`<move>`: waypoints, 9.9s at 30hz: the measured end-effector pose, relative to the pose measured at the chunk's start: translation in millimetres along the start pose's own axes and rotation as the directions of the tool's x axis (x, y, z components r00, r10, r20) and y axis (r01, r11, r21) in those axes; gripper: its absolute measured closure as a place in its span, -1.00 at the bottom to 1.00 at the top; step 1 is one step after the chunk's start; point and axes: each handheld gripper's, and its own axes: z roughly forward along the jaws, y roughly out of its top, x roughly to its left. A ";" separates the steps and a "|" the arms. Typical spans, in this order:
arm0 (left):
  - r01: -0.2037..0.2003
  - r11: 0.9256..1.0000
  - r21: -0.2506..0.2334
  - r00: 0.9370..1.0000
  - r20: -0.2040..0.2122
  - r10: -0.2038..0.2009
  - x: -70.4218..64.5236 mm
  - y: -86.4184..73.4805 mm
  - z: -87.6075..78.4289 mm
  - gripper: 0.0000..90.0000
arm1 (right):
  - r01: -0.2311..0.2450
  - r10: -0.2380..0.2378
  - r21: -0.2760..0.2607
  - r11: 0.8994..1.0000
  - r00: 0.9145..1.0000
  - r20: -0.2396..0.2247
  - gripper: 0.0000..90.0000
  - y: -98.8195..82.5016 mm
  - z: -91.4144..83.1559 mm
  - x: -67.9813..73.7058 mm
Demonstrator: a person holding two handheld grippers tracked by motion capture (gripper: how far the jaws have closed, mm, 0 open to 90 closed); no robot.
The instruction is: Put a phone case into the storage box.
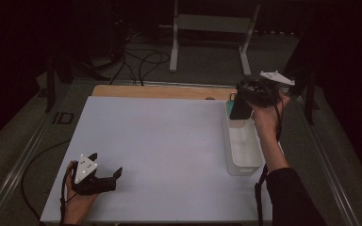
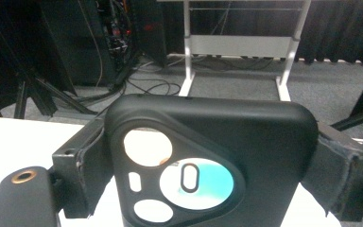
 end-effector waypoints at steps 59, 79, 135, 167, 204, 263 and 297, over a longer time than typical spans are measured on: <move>0.003 1.000 -0.003 1.000 0.002 -0.003 -0.1 -1.4 -0.3 -1.00 | 0.009 -0.018 0.124 0.992 0.997 0.071 -0.71 -46.6 55.2 -4.3; 0.001 1.000 -0.004 1.000 0.000 -0.001 -0.2 -1.7 -1.1 -1.00 | 0.027 -0.040 0.141 0.990 0.995 0.090 -0.71 -55.8 69.4 -1.4; -0.001 1.000 0.005 1.000 -0.006 0.001 -0.2 -3.5 -1.5 -1.00 | 0.009 -0.022 0.135 0.991 0.995 0.098 -0.72 -61.7 86.9 -5.3; 0.002 1.000 0.002 1.000 -0.011 -0.002 0.4 -3.3 -2.5 -1.00 | -0.001 -0.008 0.149 0.989 0.998 0.062 -0.82 -58.4 85.6 -10.4; -0.004 1.000 0.000 1.000 -0.008 0.004 -2.1 -1.7 -0.9 -1.00 | 0.106 -0.084 0.196 0.975 0.990 -0.116 -0.82 -47.5 55.2 9.2; 0.014 0.998 -0.056 1.000 -0.021 -0.016 3.9 10.6 -13.6 -1.00 | 0.095 -0.073 0.044 0.994 0.931 -0.359 -0.81 -98.2 -75.4 30.1; 0.037 0.993 -0.112 0.999 0.003 -0.037 8.6 17.6 -25.2 -1.00 | 0.106 -0.135 -0.097 0.990 0.919 -0.369 -0.81 -176.3 -130.7 23.4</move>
